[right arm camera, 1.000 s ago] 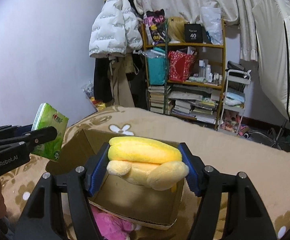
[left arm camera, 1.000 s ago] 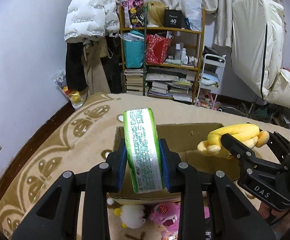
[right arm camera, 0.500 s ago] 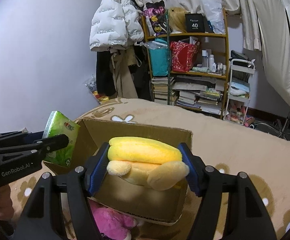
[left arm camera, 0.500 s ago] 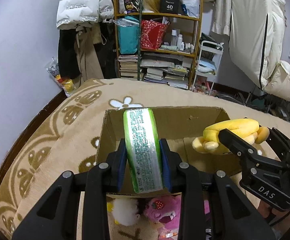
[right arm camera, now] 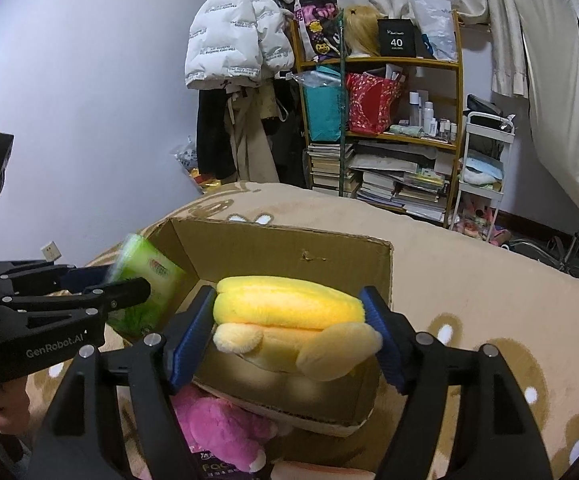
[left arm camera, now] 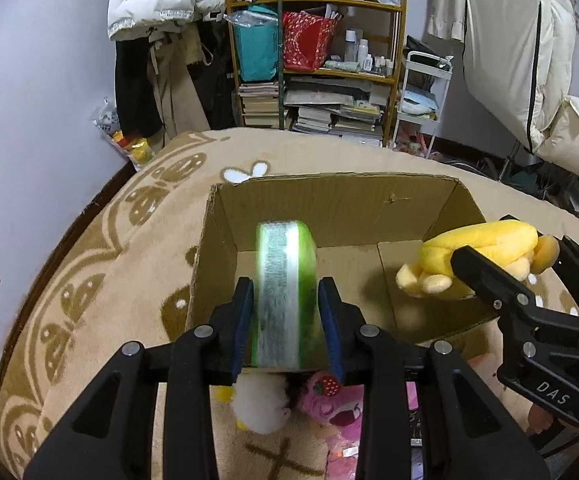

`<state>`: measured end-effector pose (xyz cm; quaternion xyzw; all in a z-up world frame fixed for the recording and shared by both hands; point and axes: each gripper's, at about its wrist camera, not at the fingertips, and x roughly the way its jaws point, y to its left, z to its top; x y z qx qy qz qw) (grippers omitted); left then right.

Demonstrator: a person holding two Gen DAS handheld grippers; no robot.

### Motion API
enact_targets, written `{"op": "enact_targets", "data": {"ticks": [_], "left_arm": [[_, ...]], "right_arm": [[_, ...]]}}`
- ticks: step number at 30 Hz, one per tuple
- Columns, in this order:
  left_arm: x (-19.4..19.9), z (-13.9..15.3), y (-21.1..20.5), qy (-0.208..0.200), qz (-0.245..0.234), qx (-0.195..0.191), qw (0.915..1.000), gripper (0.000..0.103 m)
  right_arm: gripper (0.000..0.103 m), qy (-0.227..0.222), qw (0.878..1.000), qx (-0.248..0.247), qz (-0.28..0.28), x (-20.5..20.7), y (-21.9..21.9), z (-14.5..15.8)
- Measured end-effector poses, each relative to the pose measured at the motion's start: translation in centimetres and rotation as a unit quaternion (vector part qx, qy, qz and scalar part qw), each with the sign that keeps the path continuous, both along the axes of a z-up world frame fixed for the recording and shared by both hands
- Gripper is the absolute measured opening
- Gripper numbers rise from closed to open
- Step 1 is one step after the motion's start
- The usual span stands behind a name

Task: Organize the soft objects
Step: 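Open the left tool over the box while the right tool releases the yellow plush inside, then grasp the white fluffy plush with the left tool while the right tool grasps the pink cube plush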

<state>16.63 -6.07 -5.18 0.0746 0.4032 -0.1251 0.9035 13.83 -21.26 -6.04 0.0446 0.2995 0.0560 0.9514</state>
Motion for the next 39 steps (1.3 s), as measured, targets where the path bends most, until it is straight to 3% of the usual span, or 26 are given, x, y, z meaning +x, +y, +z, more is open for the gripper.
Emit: {"op": "enact_targets", "data": {"ticks": [3, 11, 13, 15, 19, 27, 39], "left_arm": [[-0.5, 0.5, 0.1, -0.009, 0.006, 0.001, 0.9999, 0.053], [-1.4, 2.1, 1.6, -0.013, 0.029, -0.003, 0.9995, 0.056], [-1.9, 2.4, 2.1, -0.014, 0.034, 0.005, 0.9993, 0.060], [-2.5, 2.8, 2.6, -0.014, 0.041, 0.008, 0.9990, 0.069], [-3.5, 3.2, 3.7, -0.003, 0.049, 0.002, 0.9988, 0.072], [-5.9, 3.7, 4.8, 0.004, 0.065, 0.011, 0.9978, 0.094], [-6.6, 3.1, 6.1, 0.038, 0.082, 0.011, 0.9958, 0.098]], "right_arm": [[0.079, 0.001, 1.000, -0.002, 0.000, -0.1, 0.1, 0.0], [0.098, -0.014, 1.000, 0.010, -0.010, -1.5, -0.1, 1.1], [0.101, -0.018, 1.000, 0.017, -0.014, -2.2, -0.2, 1.3], [0.101, -0.017, 0.999, 0.022, -0.017, -2.8, -0.4, 1.7], [0.102, -0.016, 0.999, 0.029, -0.023, -4.3, -0.7, 2.3], [0.102, -0.011, 0.998, 0.040, -0.043, -6.9, -1.3, 3.3], [0.102, 0.023, 0.997, 0.046, -0.051, -9.0, -1.7, 2.3]]}}
